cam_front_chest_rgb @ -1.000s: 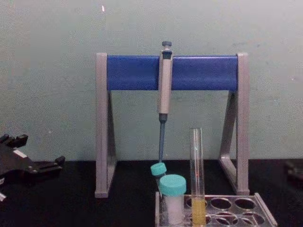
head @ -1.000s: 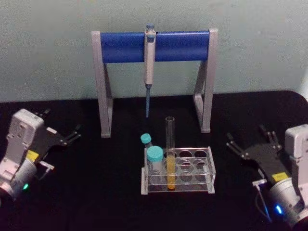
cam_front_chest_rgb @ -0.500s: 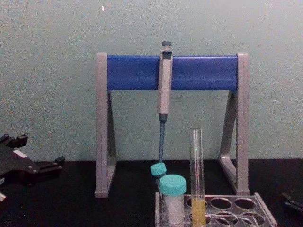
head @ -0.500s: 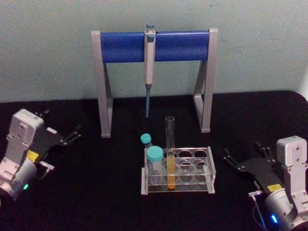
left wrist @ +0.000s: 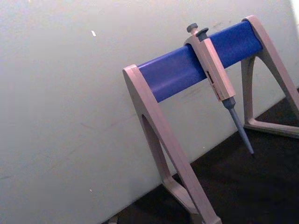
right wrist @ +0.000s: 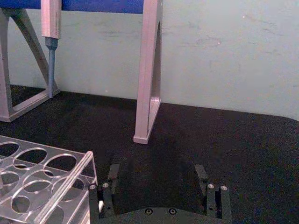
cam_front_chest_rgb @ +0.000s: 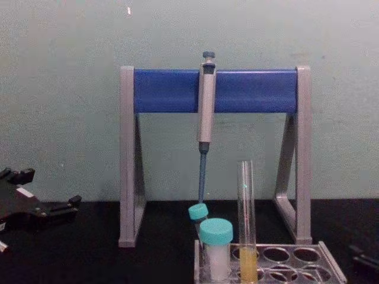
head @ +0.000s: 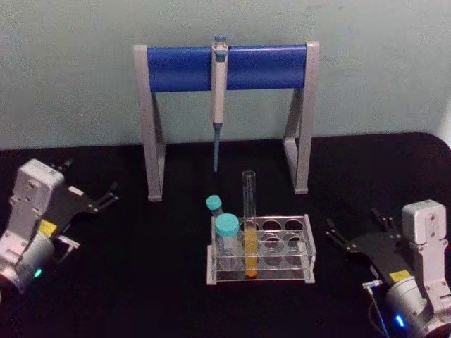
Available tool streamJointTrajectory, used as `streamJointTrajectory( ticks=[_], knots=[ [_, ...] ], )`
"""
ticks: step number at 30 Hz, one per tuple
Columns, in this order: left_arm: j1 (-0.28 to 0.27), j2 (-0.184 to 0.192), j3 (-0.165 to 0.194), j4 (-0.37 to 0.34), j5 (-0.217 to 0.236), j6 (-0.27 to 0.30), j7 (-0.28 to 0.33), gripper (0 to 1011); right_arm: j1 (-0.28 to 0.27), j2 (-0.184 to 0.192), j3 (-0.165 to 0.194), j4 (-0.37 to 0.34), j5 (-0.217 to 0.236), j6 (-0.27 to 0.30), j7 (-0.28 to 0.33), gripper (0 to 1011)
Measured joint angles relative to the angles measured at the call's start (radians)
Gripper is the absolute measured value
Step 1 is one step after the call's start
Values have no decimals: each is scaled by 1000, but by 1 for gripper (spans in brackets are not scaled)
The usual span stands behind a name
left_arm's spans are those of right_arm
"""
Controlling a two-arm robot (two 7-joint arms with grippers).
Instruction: Pick up the test tube from the test tube rack, shake it, then place it back into the test tube rack.
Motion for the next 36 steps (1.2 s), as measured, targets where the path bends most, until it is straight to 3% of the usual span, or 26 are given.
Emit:
streamJointTrajectory(
  ticks=[36],
  knots=[
    [0, 0, 0, 0, 0, 0, 0, 1001, -1, 3, -2, -4, 4, -3, -3, 1000]
  ],
)
